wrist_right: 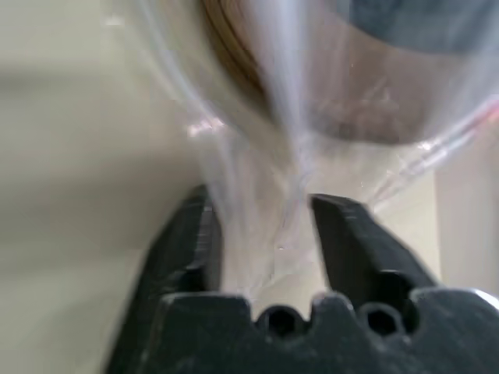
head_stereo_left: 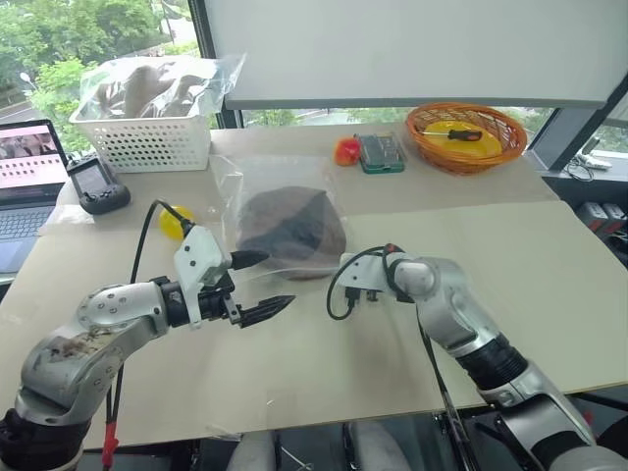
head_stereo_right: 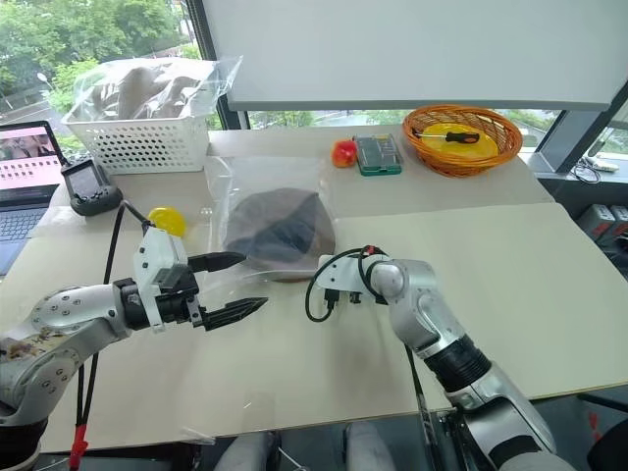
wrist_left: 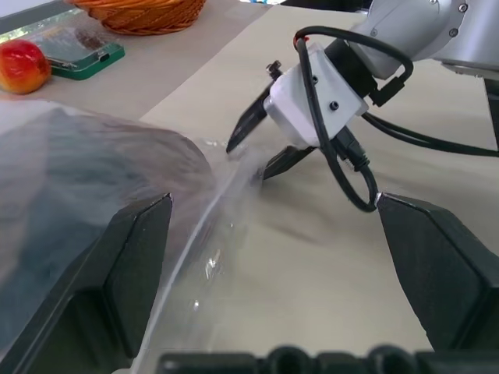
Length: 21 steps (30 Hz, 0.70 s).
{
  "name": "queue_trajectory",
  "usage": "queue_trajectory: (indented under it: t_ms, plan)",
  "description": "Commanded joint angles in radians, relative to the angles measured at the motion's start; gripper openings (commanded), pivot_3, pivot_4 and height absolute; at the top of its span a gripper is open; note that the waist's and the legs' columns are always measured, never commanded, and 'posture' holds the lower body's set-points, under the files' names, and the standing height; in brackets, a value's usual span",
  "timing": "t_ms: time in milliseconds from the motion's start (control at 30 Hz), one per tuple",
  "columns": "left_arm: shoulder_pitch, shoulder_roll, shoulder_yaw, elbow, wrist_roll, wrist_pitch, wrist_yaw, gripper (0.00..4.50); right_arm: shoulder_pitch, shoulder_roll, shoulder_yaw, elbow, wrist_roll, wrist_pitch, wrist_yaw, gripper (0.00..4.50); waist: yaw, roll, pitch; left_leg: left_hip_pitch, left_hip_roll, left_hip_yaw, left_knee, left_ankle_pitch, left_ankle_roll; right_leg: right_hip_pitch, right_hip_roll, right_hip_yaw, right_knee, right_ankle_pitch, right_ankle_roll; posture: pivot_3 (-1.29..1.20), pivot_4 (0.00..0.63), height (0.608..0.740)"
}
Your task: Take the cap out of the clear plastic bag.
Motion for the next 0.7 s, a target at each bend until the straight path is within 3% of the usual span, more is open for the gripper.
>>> queue_trajectory:
  t_ms: [33, 233, 500, 700]
  plan:
    - [-0.014, 0.006, 0.019, -0.025, -0.005, -0.003, 0.002, 4.5, 0.007, -0.051, -0.079, -0.178, 0.178, -0.015, 0.155, 2.5, 0.001, 0.0, 0.0, 0.0, 0.0, 0.0, 0.0, 0.0, 0.0, 0.0, 0.0, 0.0, 0.0, 0.0, 0.001, 0.0, 0.15, 0.736]
    - [-0.007, 0.008, 0.006, -0.023, 0.017, -0.018, -0.006, 4.5, -0.042, -0.026, -0.126, -0.21, 0.332, 0.055, 0.202, 2.5, 0.0, 0.0, 0.0, 0.001, 0.0, 0.0, 0.0, 0.0, 0.0, 0.001, 0.0, 0.0, 0.0, -0.003, 0.005, 0.0, 0.15, 0.736]
    - [0.095, -0.016, -0.025, -0.085, 0.06, -0.05, 0.009, 4.5, -0.109, 0.067, -0.071, -0.046, 0.271, -0.033, 0.004, 2.5, 0.006, 0.0, 0.0, 0.0, 0.001, 0.0, 0.0, 0.0, 0.0, 0.0, 0.0, 0.0, 0.0, 0.0, 0.0, 0.0, 0.15, 0.736]
    - [0.174, -0.033, -0.086, -0.101, 0.164, -0.106, 0.031, 4.5, -0.115, 0.105, -0.083, -0.06, 0.307, -0.005, -0.03, 2.5, 0.002, 0.0, 0.0, -0.001, 0.001, 0.0, 0.0, 0.0, 0.0, -0.001, 0.0, 0.0, 0.0, 0.001, -0.002, 0.0, 0.15, 0.736]
